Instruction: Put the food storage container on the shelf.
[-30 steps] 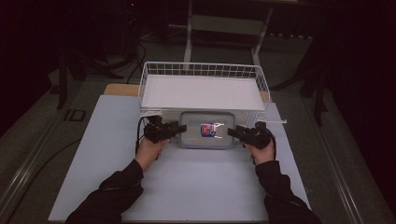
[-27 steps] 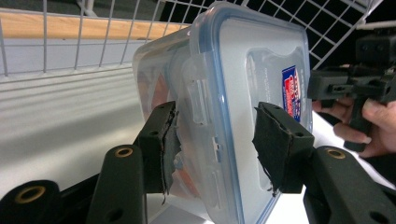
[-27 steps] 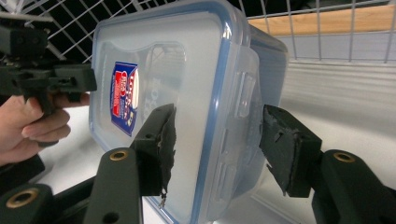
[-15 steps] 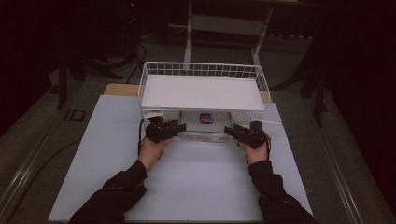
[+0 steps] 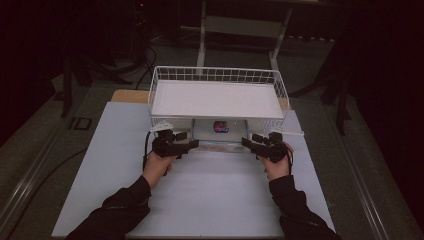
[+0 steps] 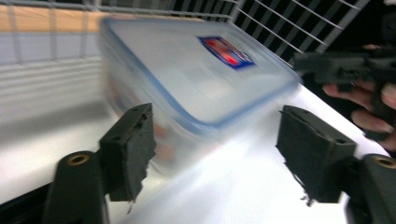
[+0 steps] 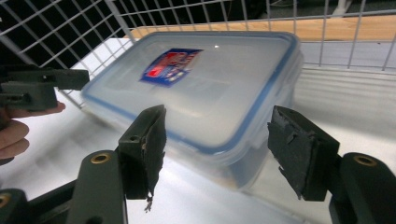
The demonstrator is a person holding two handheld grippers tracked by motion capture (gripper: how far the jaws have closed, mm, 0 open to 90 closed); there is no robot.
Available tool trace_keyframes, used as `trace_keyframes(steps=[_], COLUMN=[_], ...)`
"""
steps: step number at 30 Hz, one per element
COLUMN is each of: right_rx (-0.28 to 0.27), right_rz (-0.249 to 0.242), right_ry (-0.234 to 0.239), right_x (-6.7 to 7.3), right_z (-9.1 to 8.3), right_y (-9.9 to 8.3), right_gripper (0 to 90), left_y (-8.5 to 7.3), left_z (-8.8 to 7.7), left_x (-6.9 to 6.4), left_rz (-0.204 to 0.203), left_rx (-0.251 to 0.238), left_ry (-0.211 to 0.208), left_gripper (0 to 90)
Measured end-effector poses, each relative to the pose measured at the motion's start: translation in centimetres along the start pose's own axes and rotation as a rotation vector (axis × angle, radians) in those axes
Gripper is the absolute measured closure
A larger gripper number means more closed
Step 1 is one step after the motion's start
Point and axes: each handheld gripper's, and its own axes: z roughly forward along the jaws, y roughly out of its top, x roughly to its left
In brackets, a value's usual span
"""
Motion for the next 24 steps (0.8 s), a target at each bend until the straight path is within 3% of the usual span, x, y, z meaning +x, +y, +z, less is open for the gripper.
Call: trace_keyframes(steps=[3,7,8,13,15,17,22,24], right_rx=[-0.017,0.01,0.011,0.052,0.076,0.101,0.172,0.188], right_rz=[-0.004,-0.03,-0.037,-0.062,-0.08,-0.096,-0.128,-0.122], right_ry=[0.016,0.054,0.053,0.051,0.042,0.037,0.02,0.013], right_x=[0.9,2.4,2.9,3.7,4.0,4.4,5.3,5.3], right_z=[-0.8,-1.0,-1.1,-0.4,0.1,0.9,2.9,3.7], right_y=[-0.3,-0.9,-1.1,-1.6,-1.8,-2.0,-2.5,-2.6], right_gripper=[36.3,35.8,35.8,42.8,45.3,52.3,79.2,88.4], left_y=[-0.5,-1.1,-1.2,-2.1,-2.4,-2.7,-3.5,-3.5], left_z=[-0.9,-2.4,-2.8,-4.6,-5.3,-5.8,-6.7,-6.6], left_x=[-0.8,-2.4,-2.7,-3.8,-4.3,-4.5,-3.8,-3.7], left_rz=[0.019,0.055,0.053,0.046,0.091,0.125,0.088,0.099], left_rx=[-0.002,0.014,0.026,0.027,0.029,0.026,-0.01,-0.007], left_ry=[-0.044,-0.107,-0.112,-0.116,-0.11,-0.091,-0.071,-0.063], left_gripper=[21.3,10.7,0.4,0.0,0.0,0.0,0.0,0.0])
